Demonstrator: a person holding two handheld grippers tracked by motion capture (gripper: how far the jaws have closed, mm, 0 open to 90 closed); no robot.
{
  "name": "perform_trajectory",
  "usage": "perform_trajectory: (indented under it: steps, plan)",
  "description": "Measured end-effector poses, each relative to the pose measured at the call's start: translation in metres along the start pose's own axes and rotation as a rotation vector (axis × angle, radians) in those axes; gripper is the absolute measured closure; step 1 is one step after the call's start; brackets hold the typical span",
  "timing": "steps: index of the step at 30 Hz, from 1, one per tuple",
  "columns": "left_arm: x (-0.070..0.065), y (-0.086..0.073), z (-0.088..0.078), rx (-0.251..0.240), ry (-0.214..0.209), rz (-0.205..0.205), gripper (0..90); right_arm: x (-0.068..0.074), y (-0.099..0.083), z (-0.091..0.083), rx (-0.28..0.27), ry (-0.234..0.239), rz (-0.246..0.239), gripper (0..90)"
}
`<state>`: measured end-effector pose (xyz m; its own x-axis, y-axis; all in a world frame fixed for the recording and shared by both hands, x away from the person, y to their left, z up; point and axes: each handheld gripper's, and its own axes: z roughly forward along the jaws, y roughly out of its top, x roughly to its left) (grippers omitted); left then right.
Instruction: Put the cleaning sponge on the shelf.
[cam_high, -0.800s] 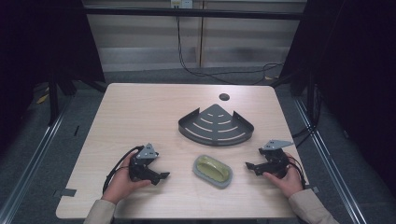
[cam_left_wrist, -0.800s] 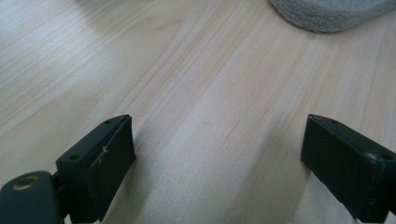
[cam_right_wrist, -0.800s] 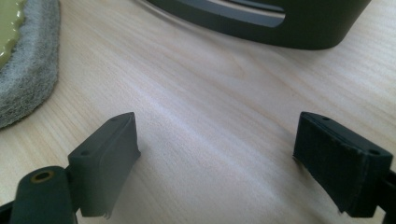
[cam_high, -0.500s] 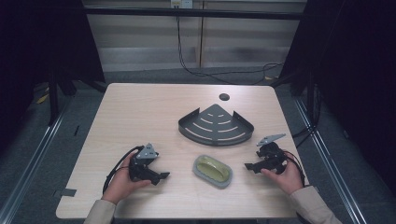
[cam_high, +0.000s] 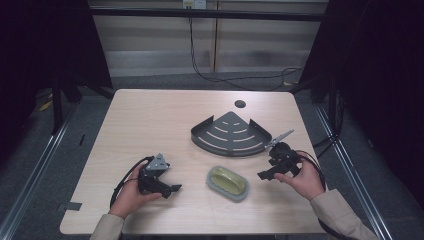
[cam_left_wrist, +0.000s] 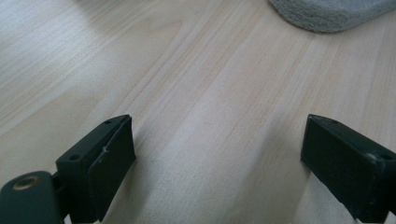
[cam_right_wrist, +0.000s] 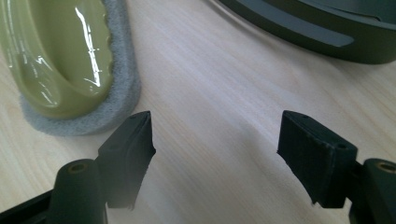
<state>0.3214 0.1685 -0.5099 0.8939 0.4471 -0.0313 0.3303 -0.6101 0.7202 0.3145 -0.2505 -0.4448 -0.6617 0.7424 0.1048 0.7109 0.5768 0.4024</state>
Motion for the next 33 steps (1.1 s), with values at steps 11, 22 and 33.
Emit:
perform_trajectory:
  steps: [11, 22, 33]
  plan:
    - [0.000, 0.000, 0.000, 0.000, -0.001, -0.001, 9.4, 0.018, 0.023, -0.008, 0.095, -0.012, -0.083, 26.2]
    - [0.000, 0.000, 0.000, -0.001, 0.000, 0.000, 9.4, 0.031, 0.039, -0.015, 0.141, -0.023, -0.151, 28.2]
    - [0.000, 0.000, 0.000, 0.001, 0.000, 0.000, 9.4, 0.050, 0.054, -0.011, 0.190, -0.012, -0.229, 31.1]
